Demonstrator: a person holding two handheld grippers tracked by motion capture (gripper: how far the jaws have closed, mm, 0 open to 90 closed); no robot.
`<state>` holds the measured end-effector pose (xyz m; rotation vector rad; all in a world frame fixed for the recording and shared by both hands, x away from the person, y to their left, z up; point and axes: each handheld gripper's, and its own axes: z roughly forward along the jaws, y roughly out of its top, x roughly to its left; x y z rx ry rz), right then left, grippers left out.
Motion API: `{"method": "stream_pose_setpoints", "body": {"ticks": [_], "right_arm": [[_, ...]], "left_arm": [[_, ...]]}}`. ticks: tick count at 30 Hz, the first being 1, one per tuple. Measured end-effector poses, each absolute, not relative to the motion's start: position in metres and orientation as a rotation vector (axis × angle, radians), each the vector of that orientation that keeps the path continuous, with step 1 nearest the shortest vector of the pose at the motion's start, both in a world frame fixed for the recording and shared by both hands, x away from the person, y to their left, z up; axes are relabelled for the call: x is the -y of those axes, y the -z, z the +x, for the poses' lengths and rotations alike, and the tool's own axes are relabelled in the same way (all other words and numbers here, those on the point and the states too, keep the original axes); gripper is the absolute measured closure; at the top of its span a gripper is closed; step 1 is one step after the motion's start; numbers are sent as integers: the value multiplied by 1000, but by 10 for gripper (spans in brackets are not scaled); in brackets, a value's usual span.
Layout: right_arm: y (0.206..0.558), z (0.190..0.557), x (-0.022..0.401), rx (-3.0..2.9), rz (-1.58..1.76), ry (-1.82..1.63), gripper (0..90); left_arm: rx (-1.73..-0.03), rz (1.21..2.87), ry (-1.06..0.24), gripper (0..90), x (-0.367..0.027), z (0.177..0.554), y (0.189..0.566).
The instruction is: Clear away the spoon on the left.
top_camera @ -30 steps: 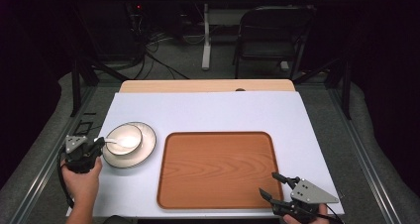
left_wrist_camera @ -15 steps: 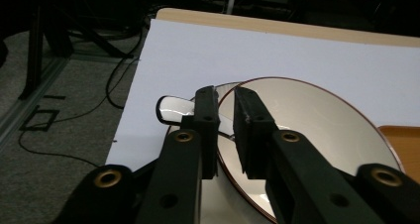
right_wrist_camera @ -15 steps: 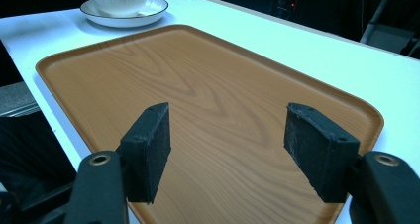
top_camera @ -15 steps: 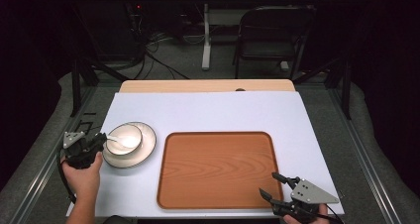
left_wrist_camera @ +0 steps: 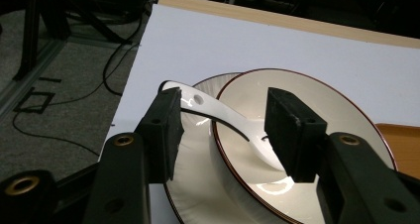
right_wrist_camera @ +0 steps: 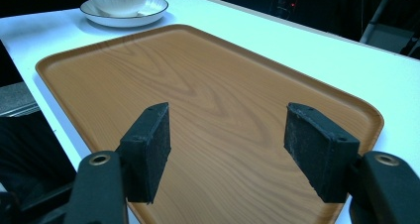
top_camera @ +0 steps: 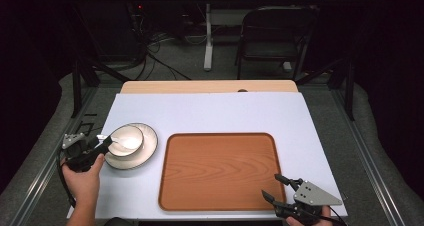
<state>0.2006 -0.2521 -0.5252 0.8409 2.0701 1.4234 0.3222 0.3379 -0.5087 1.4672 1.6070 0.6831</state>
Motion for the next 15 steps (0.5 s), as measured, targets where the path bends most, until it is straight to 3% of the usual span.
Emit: {"method": "stream_pose_setpoints", "body": {"ticks": [3, 15], "right_arm": [[525, 201, 252, -2070, 842, -1425, 345], [526, 201, 252, -2073, 844, -1423, 345]], "left_arm": [[-1620, 1465, -661, 429, -338, 324, 512], [-1663, 1443, -637, 387, -341, 335, 519]]}}
